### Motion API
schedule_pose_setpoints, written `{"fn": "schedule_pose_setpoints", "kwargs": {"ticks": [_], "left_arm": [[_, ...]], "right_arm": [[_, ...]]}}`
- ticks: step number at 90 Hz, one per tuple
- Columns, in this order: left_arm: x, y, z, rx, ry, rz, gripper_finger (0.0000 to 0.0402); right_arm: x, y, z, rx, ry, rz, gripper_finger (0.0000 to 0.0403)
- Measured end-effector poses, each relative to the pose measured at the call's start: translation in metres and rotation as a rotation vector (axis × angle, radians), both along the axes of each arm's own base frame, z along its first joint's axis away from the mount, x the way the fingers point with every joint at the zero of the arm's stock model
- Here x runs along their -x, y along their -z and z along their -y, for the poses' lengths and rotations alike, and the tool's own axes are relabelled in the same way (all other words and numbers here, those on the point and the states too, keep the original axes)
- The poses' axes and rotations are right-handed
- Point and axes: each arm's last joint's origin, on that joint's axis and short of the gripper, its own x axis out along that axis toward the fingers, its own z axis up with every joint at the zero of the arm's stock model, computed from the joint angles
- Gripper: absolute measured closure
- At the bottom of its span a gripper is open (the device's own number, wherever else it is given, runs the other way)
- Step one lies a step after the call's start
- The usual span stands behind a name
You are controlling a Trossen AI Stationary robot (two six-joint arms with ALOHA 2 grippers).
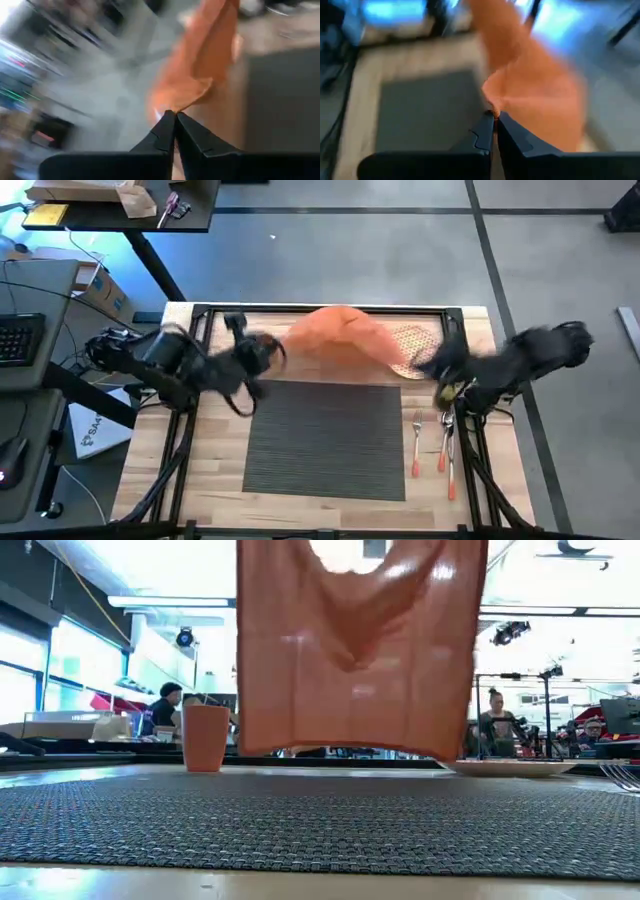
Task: Set table place
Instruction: Fold the orange table napkin
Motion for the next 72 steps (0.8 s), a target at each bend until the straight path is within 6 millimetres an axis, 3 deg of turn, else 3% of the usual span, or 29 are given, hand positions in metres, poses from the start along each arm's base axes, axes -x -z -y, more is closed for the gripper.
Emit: {"fn": "schedule_pose_setpoints", "kwargs": {"ticks": [17, 31, 45, 54, 72], "left_arm": [[0.005, 0.054, 0.033, 0.342, 0.041, -0.185, 0.0402], [0.005, 0.078, 0.053, 0.545, 0.096, -0.252, 0.0402], [0.004, 0.087, 0.059, 0.672, 0.096, -0.285, 0.0402], [0.002, 0.085, 0.059, 0.707, 0.073, -0.267, 0.0402], [-0.011, 0.087, 0.027, 0.464, -0.107, -0.101, 0.0402]], "right_arm": [[-0.018, 0.09, -0.043, -0.25, -0.117, -0.022, 0.0403], [-0.021, 0.126, -0.059, -0.481, -0.113, 0.049, 0.0403], [-0.018, 0.131, -0.062, -0.552, -0.099, 0.029, 0.0403], [-0.019, 0.121, -0.063, -0.563, -0.089, 0.041, 0.0403], [-0.007, 0.102, -0.04, -0.432, 0.287, -0.035, 0.0403]]}}
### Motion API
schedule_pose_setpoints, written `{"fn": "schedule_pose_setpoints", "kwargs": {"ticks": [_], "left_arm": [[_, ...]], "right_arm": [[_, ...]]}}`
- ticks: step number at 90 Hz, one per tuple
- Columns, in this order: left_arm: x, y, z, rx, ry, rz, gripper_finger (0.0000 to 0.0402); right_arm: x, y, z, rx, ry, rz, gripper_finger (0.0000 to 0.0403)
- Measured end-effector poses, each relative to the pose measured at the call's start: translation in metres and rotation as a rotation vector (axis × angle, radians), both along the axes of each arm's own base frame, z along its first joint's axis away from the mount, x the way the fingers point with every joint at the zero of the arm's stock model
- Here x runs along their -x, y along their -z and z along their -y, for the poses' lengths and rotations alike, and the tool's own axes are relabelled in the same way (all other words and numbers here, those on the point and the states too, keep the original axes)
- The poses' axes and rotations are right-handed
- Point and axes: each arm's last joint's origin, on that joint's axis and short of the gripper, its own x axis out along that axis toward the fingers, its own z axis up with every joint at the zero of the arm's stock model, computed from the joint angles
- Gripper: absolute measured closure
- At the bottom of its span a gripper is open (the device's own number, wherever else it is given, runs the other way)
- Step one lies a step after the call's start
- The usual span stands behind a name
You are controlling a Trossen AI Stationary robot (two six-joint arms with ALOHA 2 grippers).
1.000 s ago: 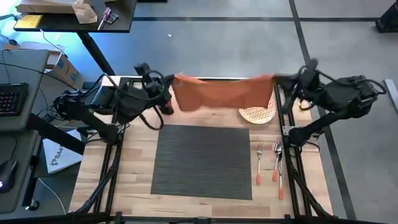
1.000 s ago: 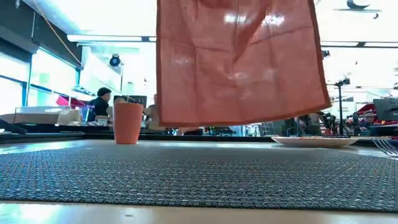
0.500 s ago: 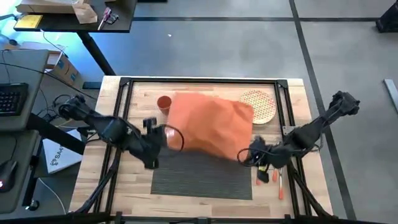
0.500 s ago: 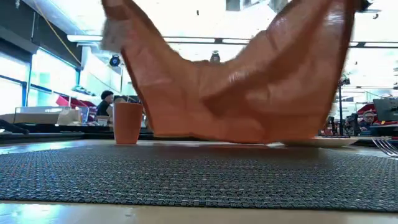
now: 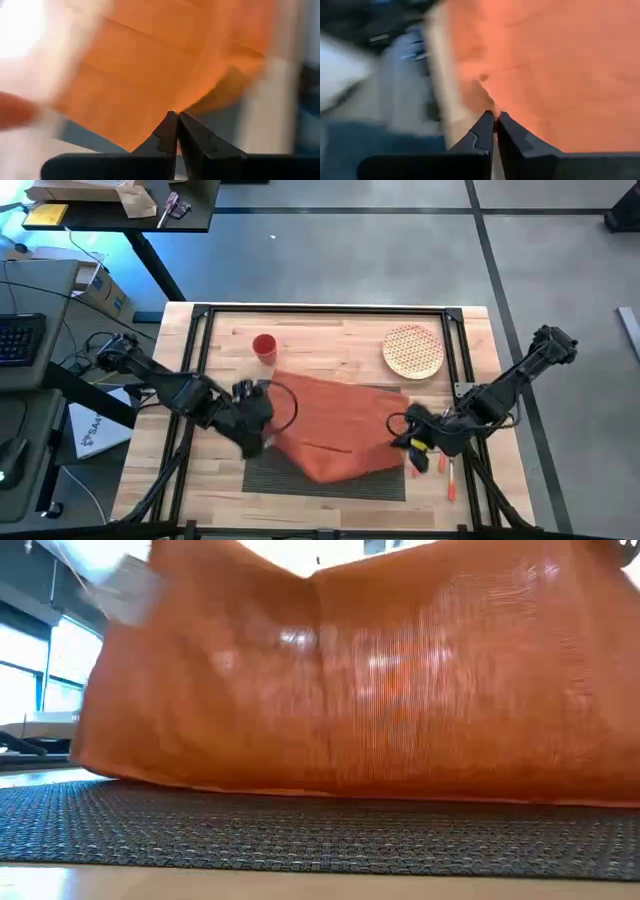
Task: Set table place
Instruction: Fold the orange table napkin
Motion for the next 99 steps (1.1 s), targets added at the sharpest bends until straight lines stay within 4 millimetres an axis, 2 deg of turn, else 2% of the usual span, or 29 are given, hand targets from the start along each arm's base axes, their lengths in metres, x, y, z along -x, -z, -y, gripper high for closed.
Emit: {"fn": "schedule_pose_setpoints", "kwargs": {"ticks": [16, 30, 45, 56, 69, 81, 90, 99], "left_arm": [[-0.009, 0.038, -0.046, -0.15, -0.061, -0.17, 0.0402], [-0.012, 0.082, -0.077, -0.2, -0.105, -0.253, 0.0402], [-0.015, 0.111, -0.093, -0.203, -0.068, -0.256, 0.0402], [-0.014, 0.117, -0.098, -0.208, -0.066, -0.26, 0.0402], [-0.013, 0.114, -0.098, -0.191, -0.06, -0.281, 0.0402], [-0.011, 0.083, -0.087, -0.065, 0.025, -0.355, 0.0402], [-0.003, 0.053, -0.074, 0.113, 0.157, -0.427, 0.0402], [0.006, 0.031, -0.064, 0.389, 0.321, -0.456, 0.0402]], "right_arm": [[0.02, 0.012, 0.037, 0.202, 0.23, -0.29, 0.0403], [0.023, 0.044, 0.057, 0.282, 0.317, -0.424, 0.0403], [0.02, 0.079, 0.067, 0.201, 0.362, -0.46, 0.0403], [0.015, 0.096, 0.069, 0.148, 0.347, -0.419, 0.0403], [0.012, 0.103, 0.071, 0.112, 0.325, -0.413, 0.0403], [0.005, 0.089, 0.066, 0.04, 0.215, -0.428, 0.0403], [-0.003, 0.068, 0.052, -0.108, 0.022, -0.408, 0.0403], [-0.014, 0.042, 0.03, -0.327, -0.307, -0.307, 0.0403]]}}
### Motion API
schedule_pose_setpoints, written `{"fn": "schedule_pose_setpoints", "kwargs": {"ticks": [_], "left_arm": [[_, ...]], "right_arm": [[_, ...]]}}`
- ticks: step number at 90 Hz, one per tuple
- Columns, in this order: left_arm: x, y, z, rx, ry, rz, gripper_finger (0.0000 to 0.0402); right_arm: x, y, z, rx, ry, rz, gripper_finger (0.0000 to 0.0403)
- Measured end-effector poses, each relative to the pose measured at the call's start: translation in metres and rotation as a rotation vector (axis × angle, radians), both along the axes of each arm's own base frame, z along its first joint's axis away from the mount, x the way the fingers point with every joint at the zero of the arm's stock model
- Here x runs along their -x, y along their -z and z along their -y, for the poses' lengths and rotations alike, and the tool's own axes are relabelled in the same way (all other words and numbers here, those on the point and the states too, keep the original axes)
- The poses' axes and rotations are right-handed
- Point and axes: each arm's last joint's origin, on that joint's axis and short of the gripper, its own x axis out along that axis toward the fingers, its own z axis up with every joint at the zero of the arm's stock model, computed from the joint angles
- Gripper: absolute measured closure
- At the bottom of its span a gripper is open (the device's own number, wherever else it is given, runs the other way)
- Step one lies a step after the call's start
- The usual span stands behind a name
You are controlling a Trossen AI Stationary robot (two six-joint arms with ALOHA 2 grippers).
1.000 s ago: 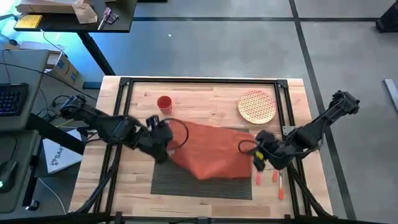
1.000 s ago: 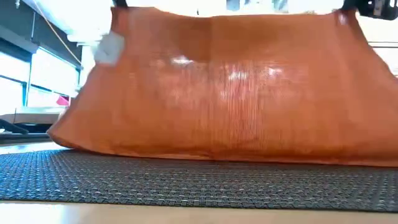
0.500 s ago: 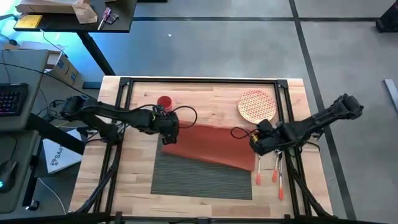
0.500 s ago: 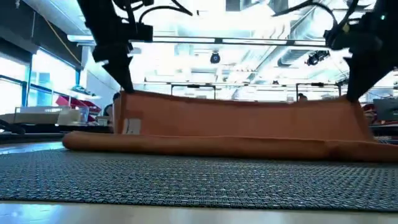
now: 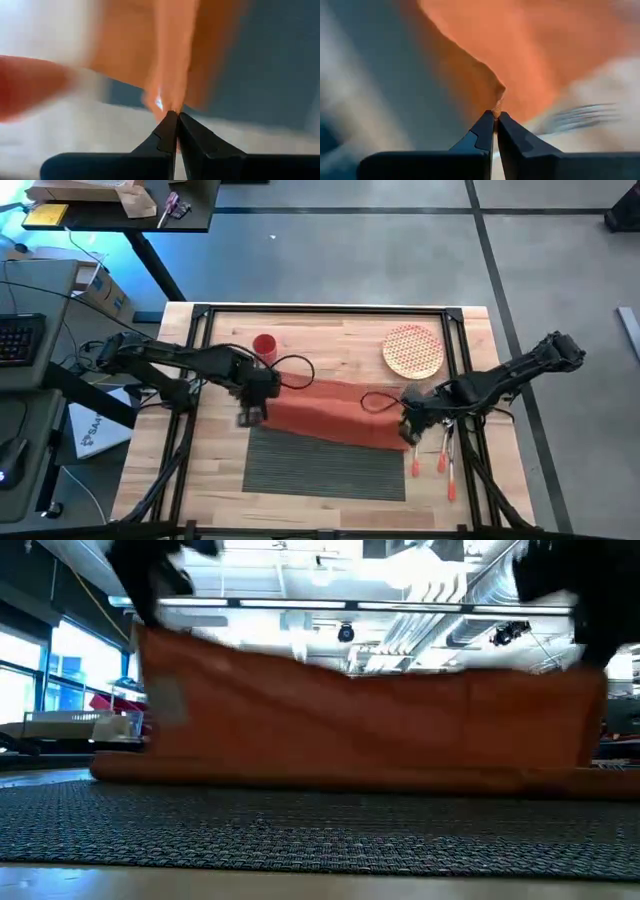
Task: Set table place
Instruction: Fold the orange table napkin
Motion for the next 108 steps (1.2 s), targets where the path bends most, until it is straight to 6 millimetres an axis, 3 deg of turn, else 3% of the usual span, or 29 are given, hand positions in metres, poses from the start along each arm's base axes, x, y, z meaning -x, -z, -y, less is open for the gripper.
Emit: {"fn": "schedule_pose_setpoints", "kwargs": {"ticks": [9, 18, 33, 45, 59, 77, 95, 108], "left_arm": [[0.002, -0.006, 0.001, 0.052, 0.022, 0.027, 0.0402], [-0.002, 0.0, -0.011, -0.116, -0.041, 0.063, 0.0402], [-0.011, 0.034, -0.037, -0.304, -0.248, 0.097, 0.0402], [-0.011, 0.065, -0.05, -0.374, -0.364, 0.107, 0.0402], [-0.01, 0.085, -0.055, -0.438, -0.407, 0.139, 0.0402], [-0.013, 0.093, -0.057, -0.487, -0.427, 0.177, 0.0402], [-0.011, 0.099, -0.057, -0.491, -0.485, 0.178, 0.0398], [-0.006, 0.101, -0.057, -0.488, -0.539, 0.126, 0.0371]], "right_arm": [[-0.001, -0.014, -0.008, -0.055, -0.097, 0.055, 0.0403], [0.004, -0.008, 0.005, 0.152, 0.075, -0.006, 0.0403], [0.013, 0.015, 0.032, 0.361, 0.389, -0.15, 0.0403], [0.016, 0.035, 0.045, 0.422, 0.461, -0.194, 0.0403], [0.019, 0.056, 0.056, 0.44, 0.525, -0.225, 0.0403], [0.02, 0.068, 0.06, 0.445, 0.558, -0.209, 0.0403], [0.02, 0.068, 0.062, 0.51, 0.585, -0.18, 0.0401], [0.02, 0.068, 0.063, 0.537, 0.596, -0.168, 0.0371]]}}
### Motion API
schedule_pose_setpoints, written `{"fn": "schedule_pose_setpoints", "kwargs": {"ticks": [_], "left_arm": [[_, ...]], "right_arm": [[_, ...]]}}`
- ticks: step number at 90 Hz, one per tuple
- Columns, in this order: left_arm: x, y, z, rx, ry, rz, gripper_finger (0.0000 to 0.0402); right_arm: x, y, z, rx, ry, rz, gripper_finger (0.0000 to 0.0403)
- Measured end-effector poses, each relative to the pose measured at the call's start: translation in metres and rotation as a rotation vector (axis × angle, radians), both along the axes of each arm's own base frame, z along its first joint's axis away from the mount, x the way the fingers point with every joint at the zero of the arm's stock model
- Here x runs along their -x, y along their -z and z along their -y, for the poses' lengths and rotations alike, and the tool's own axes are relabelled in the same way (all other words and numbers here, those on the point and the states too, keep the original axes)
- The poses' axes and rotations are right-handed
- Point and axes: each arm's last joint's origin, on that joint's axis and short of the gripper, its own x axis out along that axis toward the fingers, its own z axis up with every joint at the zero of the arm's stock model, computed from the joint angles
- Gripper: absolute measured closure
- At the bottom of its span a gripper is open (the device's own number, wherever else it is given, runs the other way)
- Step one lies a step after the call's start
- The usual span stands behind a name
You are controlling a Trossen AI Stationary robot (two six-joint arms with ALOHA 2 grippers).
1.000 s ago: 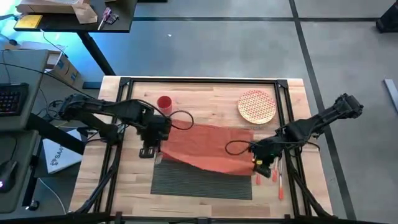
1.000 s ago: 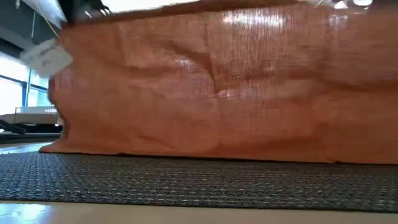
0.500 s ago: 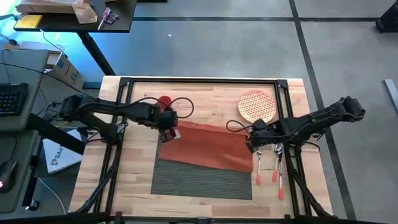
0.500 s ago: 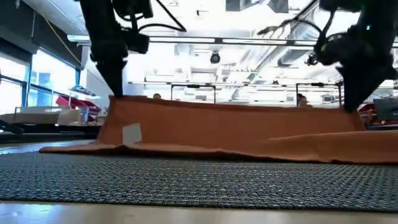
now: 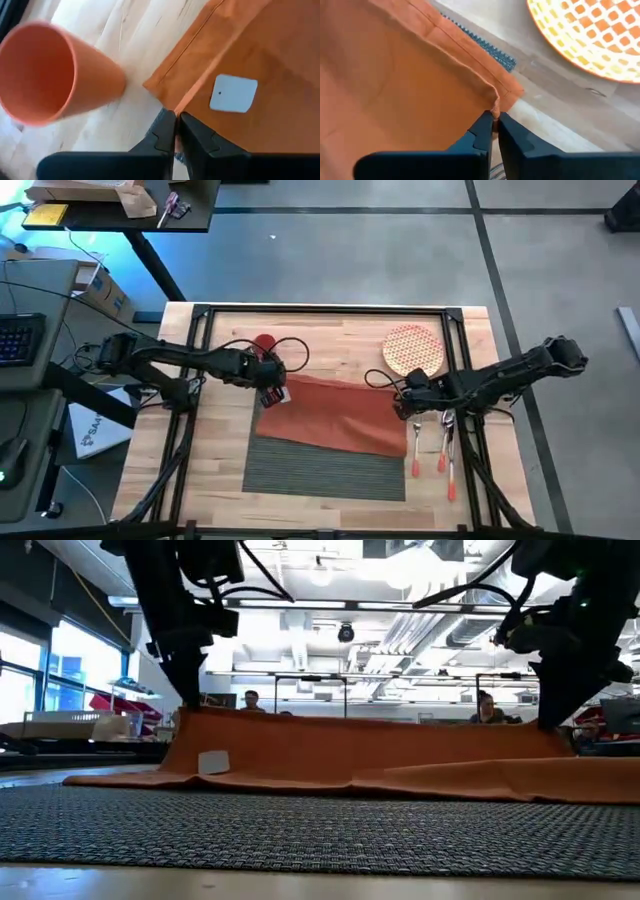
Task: Set table place
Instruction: Fold the orange table napkin
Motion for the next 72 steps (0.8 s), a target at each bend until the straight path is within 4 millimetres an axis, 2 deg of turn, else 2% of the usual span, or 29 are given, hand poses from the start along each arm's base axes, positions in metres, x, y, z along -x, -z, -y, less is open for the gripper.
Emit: {"fn": "schedule_pose_setpoints", "kwargs": {"ticks": [18, 30, 37, 47, 59, 72], "left_arm": [[0.009, -0.008, 0.003, 0.1, -0.068, -0.092, 0.0317], [0.011, -0.014, 0.014, 0.259, -0.014, -0.138, 0.0294], [0.011, -0.013, 0.026, 0.362, 0.109, -0.147, 0.029], [0.01, -0.009, 0.051, 0.454, 0.408, -0.153, 0.0293], [0.015, 0.002, 0.077, 0.418, 0.719, -0.164, 0.0301], [0.015, 0.022, 0.096, 0.393, 0.85, -0.055, 0.0299]], "right_arm": [[0.0, -0.01, 0.0, 0.017, 0.002, -0.017, 0.0285], [-0.009, -0.027, -0.001, 0.035, -0.068, 0.029, 0.0239], [-0.018, -0.035, -0.004, 0.042, -0.143, 0.089, 0.0221], [-0.031, -0.043, -0.01, 0.038, -0.257, 0.215, 0.0209], [-0.04, -0.046, -0.014, 0.044, -0.351, 0.311, 0.0208], [-0.043, -0.046, -0.018, 0.019, -0.516, 0.317, 0.0208]]}}
